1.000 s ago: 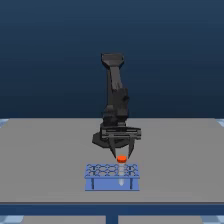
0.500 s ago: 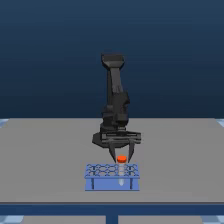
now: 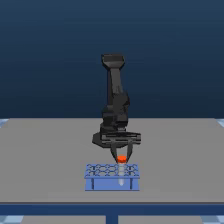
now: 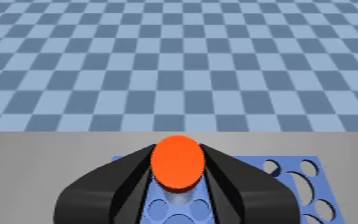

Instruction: Pick up the centrifuge tube on the rack

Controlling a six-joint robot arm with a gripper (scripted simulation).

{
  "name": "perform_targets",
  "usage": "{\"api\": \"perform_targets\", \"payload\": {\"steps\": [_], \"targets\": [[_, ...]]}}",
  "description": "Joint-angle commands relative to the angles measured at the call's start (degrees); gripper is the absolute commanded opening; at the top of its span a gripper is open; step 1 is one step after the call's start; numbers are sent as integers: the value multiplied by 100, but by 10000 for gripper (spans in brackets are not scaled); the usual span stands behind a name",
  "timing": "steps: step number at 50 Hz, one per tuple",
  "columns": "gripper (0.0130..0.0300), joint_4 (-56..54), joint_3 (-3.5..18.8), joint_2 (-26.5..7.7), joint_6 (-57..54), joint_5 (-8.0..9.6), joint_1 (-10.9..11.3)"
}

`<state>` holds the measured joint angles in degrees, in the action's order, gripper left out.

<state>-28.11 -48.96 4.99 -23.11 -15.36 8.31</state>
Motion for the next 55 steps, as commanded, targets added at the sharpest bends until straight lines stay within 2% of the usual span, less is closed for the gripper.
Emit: {"api": "perform_targets", "payload": {"steps": [1,19,29,55], "targets": [[130,0,0,0,5,-9,1],[130,-5,0,1,-1,-3,-1],[130,-127,22,47,-127,57,-1],[130,-1357,193,357,-1388,451,-1]]}}
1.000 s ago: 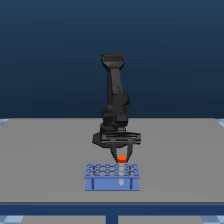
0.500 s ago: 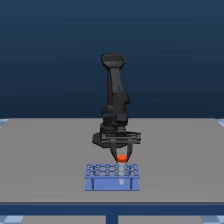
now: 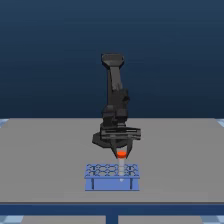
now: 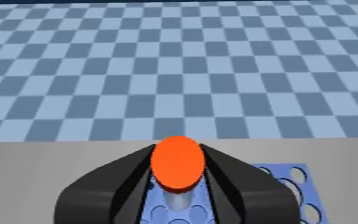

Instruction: Pick up the centrifuge tube on the rack

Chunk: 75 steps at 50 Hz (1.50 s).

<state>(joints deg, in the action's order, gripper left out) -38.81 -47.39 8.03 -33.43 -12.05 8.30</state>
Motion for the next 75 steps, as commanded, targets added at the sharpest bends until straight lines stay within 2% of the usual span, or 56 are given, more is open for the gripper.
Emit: {"api": "perform_targets", "payload": {"steps": [1,17,32,52,75], "targets": [[130,-287,36,53,-356,119,0],[130,-1748,173,248,-1838,339,0],[130,-3109,272,368,-3213,439,0],[130,-4928,388,492,-5047,485,0],[130,-6974,527,620,-7110,446,0]]}}
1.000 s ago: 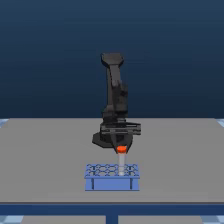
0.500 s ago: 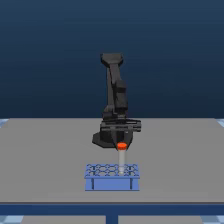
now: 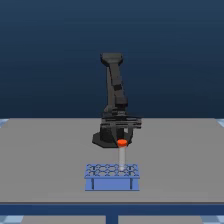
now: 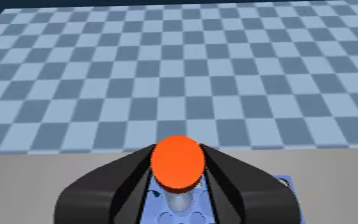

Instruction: Pick up the centrifuge tube on the rack

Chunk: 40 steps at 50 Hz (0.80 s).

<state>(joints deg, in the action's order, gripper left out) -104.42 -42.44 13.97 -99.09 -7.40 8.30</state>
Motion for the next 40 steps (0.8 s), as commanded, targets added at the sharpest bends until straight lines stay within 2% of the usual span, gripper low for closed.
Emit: {"api": "perform_targets", "payload": {"steps": [1,22,40], "targets": [[130,-413,32,26,-543,-19,0],[130,-2331,211,164,-2481,-171,0],[130,-3273,346,252,-3438,-322,0]]}}
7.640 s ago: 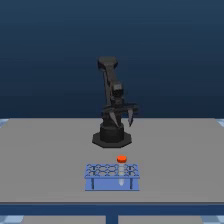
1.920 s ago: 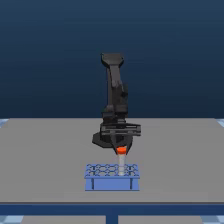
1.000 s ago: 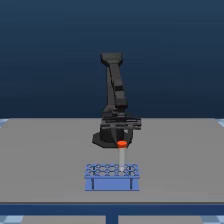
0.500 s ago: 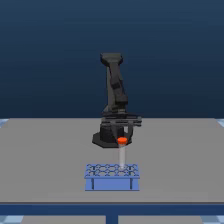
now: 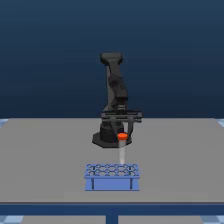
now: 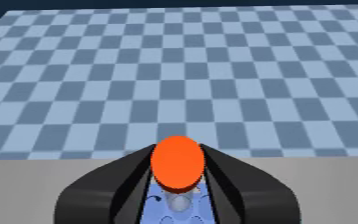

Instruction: Pick up the centrifuge tube on the rack

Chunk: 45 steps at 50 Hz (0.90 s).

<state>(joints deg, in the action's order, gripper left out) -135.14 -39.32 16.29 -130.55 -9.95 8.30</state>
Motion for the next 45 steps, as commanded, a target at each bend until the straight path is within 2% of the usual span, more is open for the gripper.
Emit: {"api": "perform_targets", "payload": {"steps": [1,17,45], "targets": [[130,-201,34,20,-292,-67,0],[130,-604,110,64,-703,-158,0],[130,-621,114,66,-721,-162,0]]}}
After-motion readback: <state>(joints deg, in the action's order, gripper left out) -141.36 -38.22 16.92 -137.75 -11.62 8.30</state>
